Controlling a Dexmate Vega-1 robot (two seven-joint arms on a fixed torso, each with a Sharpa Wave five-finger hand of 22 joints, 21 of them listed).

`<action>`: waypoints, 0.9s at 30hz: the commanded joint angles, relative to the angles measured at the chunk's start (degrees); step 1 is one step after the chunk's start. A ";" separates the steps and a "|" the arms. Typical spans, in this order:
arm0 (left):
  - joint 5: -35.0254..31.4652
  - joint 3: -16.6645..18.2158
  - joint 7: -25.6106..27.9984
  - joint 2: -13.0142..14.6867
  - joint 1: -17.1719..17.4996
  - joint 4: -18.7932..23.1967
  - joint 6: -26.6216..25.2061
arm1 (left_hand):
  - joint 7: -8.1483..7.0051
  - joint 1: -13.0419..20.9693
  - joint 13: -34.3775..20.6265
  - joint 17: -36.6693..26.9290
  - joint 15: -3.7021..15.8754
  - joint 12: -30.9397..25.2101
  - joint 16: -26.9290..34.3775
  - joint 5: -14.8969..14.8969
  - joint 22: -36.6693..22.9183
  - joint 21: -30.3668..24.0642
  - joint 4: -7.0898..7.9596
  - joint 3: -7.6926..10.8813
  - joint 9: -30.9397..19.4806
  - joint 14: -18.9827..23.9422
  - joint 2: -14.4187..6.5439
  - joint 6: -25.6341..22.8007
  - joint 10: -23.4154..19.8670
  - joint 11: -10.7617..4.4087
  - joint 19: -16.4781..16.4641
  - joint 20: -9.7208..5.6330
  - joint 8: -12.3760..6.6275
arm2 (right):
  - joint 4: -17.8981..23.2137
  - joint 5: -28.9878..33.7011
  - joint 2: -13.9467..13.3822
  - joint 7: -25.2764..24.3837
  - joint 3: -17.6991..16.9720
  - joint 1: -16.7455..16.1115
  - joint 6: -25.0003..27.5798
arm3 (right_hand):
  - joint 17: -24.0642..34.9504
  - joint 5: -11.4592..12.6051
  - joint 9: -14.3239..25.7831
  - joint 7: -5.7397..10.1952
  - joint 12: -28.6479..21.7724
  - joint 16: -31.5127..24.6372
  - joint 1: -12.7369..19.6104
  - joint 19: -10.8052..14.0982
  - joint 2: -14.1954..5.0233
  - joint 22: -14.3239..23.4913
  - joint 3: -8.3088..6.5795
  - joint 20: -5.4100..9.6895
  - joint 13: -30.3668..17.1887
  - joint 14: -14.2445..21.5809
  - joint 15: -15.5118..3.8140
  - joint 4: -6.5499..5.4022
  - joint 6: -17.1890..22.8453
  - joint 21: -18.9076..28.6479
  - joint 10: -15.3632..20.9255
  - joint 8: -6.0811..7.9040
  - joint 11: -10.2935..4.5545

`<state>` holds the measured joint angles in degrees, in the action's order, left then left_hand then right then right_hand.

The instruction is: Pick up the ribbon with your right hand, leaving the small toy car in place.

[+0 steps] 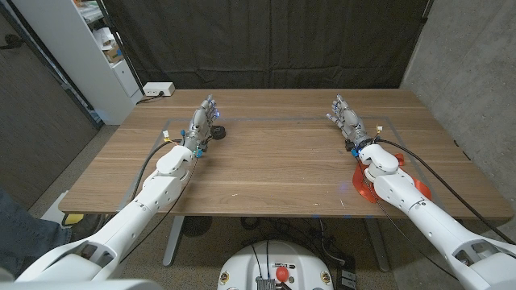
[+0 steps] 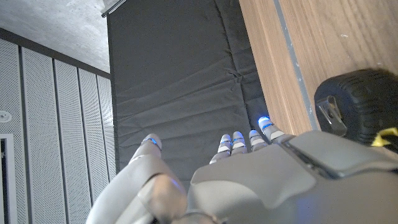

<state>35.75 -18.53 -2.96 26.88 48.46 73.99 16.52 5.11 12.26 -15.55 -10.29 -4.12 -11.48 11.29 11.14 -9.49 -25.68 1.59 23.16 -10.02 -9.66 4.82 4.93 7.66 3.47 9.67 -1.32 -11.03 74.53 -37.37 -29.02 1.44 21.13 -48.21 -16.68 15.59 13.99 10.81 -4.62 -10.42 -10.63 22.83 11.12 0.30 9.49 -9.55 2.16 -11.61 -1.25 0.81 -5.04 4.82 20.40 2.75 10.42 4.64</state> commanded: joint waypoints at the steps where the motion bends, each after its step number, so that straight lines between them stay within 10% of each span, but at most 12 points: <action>1: -5.99 6.39 -4.41 -5.55 0.96 -0.83 -2.89 | 0.00 0.58 0.09 -0.07 0.02 -0.36 0.31 0.21 -0.26 -0.13 -0.09 0.26 -0.12 -0.71 -0.17 0.05 0.31 -0.01 7.38 0.49 -0.22 | 0.94 0.25 0.00 -1.01 -0.20 -0.50 0.13 | -0.05 0.33 0.24 0.27 -0.31 -0.41 1.13 0.48 -0.77 0.08 -0.78 0.87 0.05 -0.58 -0.28 0.30 0.68 -0.12 -0.04 0.59 -0.02; 27: -13.40 14.00 -8.96 -10.35 2.57 1.70 -6.51 | 0.13 0.78 1.54 -0.02 0.11 -0.53 0.18 0.07 -0.26 0.90 -0.76 0.10 -0.12 0.14 -0.54 -1.10 -0.68 0.04 6.15 -0.66 -0.14 | 4.06 1.56 -1.74 -0.01 -0.18 -1.61 -1.15 | -0.91 -0.04 0.15 0.72 -0.12 -0.80 1.94 1.24 -1.41 0.09 -0.89 1.83 0.54 -0.35 -0.31 1.29 0.23 -1.14 -1.18 0.53 -0.60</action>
<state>24.78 -6.84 -10.22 17.88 50.65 74.58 11.60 4.80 12.56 -14.09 -10.13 -4.11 -11.87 11.28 11.14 -9.48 -24.99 1.18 23.22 -10.01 -9.66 4.51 4.18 6.98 3.48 9.75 -1.66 -11.03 77.50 -36.23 -29.70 0.37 20.90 -49.65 -17.55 14.63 13.98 10.80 -4.40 -10.42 -10.96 24.62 11.55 -0.93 9.48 -10.29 2.20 -10.96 -1.65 0.40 -3.94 5.03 19.50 2.30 10.75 4.17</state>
